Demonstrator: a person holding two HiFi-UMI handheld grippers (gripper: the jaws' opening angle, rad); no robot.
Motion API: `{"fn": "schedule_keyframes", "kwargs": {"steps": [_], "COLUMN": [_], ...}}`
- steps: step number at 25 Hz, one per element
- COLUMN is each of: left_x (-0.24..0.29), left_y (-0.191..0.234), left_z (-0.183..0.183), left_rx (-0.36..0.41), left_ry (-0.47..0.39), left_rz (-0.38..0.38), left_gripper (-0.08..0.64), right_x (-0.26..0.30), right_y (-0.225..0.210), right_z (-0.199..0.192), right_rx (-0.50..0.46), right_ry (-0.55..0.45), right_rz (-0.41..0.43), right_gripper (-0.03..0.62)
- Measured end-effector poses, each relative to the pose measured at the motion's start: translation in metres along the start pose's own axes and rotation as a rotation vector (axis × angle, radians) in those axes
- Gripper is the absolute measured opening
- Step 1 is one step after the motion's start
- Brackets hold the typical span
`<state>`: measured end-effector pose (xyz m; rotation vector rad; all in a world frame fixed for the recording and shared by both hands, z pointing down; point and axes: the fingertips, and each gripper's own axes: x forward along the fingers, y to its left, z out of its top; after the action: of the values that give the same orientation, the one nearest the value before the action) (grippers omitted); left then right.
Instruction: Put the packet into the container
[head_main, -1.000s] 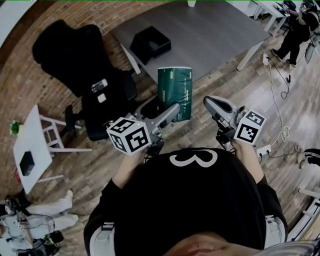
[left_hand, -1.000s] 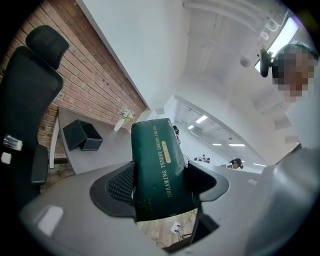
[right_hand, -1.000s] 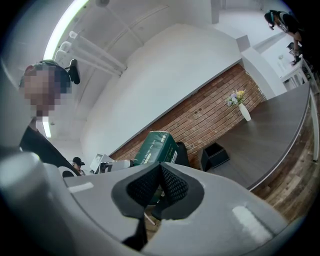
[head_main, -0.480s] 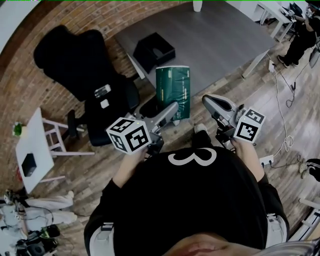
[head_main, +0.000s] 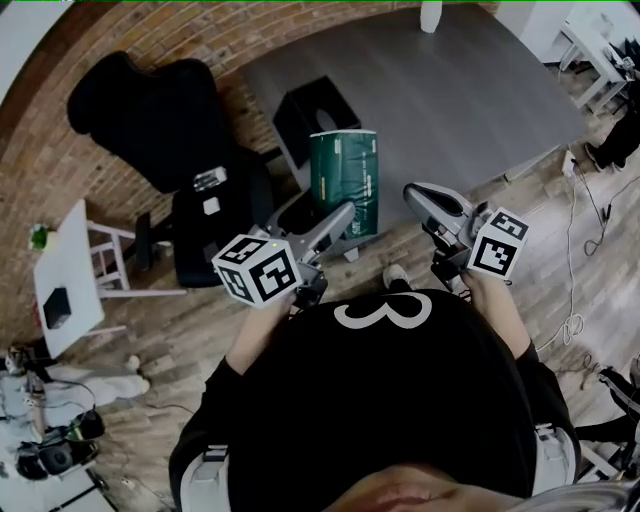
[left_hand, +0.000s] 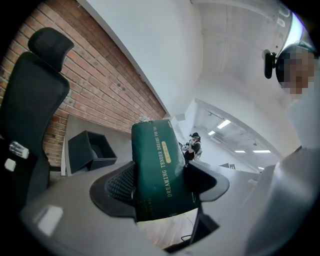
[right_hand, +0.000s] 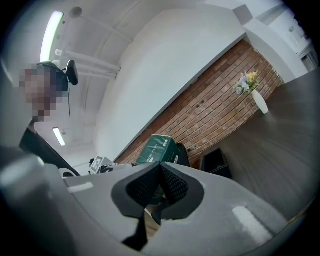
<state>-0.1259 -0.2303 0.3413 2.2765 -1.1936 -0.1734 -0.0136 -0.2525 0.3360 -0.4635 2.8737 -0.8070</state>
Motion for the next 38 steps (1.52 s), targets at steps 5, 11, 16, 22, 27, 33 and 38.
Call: {"fn": "schedule_keyframes", "kwargs": {"steps": [5,11,16,22,27,33,38], "left_x": [0.049,0.106,0.136,0.147,0.150,0.156,0.163], "left_y": [0.020,0.041,0.051,0.067,0.076,0.095,0.129], "left_z": [0.016,0.038,0.053,0.107,0.118,0.115,0.101], "left_rx": [-0.032,-0.040,-0.035,-0.004,0.031,0.059,0.032], "left_ry": [-0.030,-0.078,-0.119,-0.169,-0.220,-0.220,-0.189], "left_rz": [0.070,0.156,0.214,0.283,0.339,0.416,0.490], "left_gripper": [0.348,0.348,0.348,0.347,0.347,0.347,0.347], "right_x": [0.010,0.012,0.003,0.023,0.022,0.019,0.017], "right_y": [-0.052,-0.112,-0.146,-0.176,-0.188,-0.199,-0.215], "right_z": [0.031,0.067,0.086,0.111,0.103,0.090,0.079], "right_rx": [0.015,0.017,0.019,0.009,0.008,0.029,0.055], "right_ry": [0.047,0.082,0.080,0.120,0.131,0.138,0.141], "right_rz": [0.053,0.099,0.121,0.117,0.133,0.133,0.118], "right_gripper": [0.002,0.002,0.002,0.001,0.000,0.000,0.002]}}
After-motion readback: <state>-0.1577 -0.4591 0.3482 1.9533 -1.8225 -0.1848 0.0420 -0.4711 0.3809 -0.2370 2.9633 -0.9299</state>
